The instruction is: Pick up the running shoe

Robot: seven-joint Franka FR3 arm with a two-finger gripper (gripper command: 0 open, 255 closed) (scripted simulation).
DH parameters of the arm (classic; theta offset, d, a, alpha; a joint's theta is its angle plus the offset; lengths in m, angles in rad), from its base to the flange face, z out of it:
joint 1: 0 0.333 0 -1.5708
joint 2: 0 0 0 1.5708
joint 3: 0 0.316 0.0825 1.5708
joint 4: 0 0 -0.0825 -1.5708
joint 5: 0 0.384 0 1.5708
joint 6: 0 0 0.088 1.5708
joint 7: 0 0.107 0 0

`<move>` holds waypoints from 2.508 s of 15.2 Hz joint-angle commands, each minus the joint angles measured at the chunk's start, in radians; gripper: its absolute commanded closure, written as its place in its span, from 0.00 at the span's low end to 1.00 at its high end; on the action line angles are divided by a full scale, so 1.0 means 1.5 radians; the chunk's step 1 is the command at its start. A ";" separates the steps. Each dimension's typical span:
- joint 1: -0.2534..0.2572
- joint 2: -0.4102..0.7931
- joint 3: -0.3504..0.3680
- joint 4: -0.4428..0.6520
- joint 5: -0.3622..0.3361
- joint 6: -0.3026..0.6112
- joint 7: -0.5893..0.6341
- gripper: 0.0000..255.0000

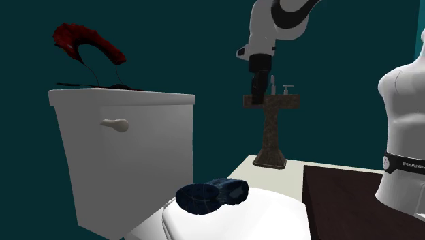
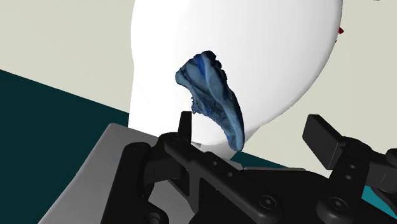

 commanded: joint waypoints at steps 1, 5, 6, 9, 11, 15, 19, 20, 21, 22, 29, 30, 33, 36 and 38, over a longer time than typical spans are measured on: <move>0.011 0.050 -0.001 0.005 0.009 0.048 -0.021 0.00; 0.031 0.149 -0.004 0.023 0.030 0.132 -0.067 0.00; 0.035 0.175 -0.004 0.030 0.037 0.151 -0.079 0.00; 0.047 0.252 -0.001 0.055 0.059 0.204 -0.118 0.00; 0.053 0.304 0.004 0.077 0.075 0.235 -0.144 0.00; 0.058 0.408 0.021 0.129 0.105 0.288 -0.195 0.00; 0.057 0.509 0.044 0.193 0.124 0.328 -0.237 0.00; 0.057 0.534 0.049 0.210 0.126 0.336 -0.246 0.00; 0.057 0.559 0.055 0.229 0.128 0.344 -0.255 0.00; 0.057 0.584 0.060 0.248 0.128 0.351 -0.262 0.00; 0.053 0.651 0.072 0.277 0.134 0.388 -0.278 0.00; 0.052 0.659 0.073 0.280 0.135 0.395 -0.279 0.00; 0.051 0.673 0.075 0.284 0.137 0.404 -0.282 0.00; 0.051 0.673 0.075 0.283 0.137 0.404 -0.281 1.00; 0.051 0.673 0.075 0.284 0.137 0.404 -0.282 1.00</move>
